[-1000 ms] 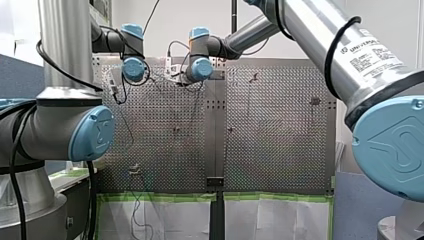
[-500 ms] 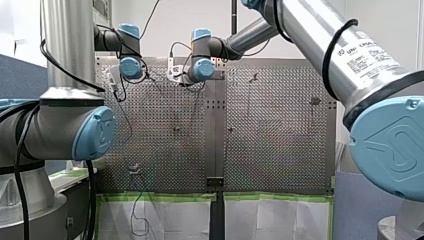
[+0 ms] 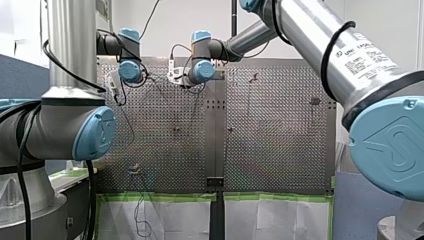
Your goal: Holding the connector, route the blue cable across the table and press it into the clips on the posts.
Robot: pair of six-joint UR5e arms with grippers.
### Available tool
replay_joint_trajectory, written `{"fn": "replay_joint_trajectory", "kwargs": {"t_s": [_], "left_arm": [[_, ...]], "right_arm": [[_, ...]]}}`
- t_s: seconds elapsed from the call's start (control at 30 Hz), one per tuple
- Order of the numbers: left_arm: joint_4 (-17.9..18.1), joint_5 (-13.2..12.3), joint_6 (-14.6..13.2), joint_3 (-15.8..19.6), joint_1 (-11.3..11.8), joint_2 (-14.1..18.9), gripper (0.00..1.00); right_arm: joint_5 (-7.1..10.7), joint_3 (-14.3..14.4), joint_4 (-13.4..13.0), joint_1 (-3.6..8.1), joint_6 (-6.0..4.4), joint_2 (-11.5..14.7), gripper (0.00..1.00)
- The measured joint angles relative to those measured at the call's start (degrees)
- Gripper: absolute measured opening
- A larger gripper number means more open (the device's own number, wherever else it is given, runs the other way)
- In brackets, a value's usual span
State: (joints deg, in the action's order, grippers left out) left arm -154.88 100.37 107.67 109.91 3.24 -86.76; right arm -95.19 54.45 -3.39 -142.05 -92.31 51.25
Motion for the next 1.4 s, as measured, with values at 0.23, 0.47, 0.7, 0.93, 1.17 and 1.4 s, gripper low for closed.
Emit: {"fn": "replay_joint_trajectory", "kwargs": {"t_s": [0.23,0.47,0.7,0.93,1.17,1.4], "left_arm": [[0.9,-0.8,0.5,0.0,0.5,0.0,0.00],[1.9,-1.4,0.8,0.0,1.2,-1.2,0.00],[3.3,-2.9,2.2,-1.6,2.4,-3.6,0.00],[5.2,-5.1,5.0,-4.0,4.0,-5.7,0.00],[5.7,-7.5,6.2,-4.8,5.2,-8.1,0.00],[6.4,-9.1,7.1,-5.4,5.8,-9.7,0.00]], "right_arm": [[0.03,0.0,-0.1,0.00,0.01,-0.2,0.00],[0.05,0.0,-0.1,0.04,0.02,-0.3,0.00],[0.01,0.0,-0.1,0.01,0.20,-0.3,0.00],[-0.17,-0.6,-0.2,0.03,0.56,-0.3,0.00],[-2.01,-1.6,-0.1,0.32,0.86,-0.3,0.00],[-4.03,-1.8,-0.1,0.83,0.93,-0.3,0.00]]}}
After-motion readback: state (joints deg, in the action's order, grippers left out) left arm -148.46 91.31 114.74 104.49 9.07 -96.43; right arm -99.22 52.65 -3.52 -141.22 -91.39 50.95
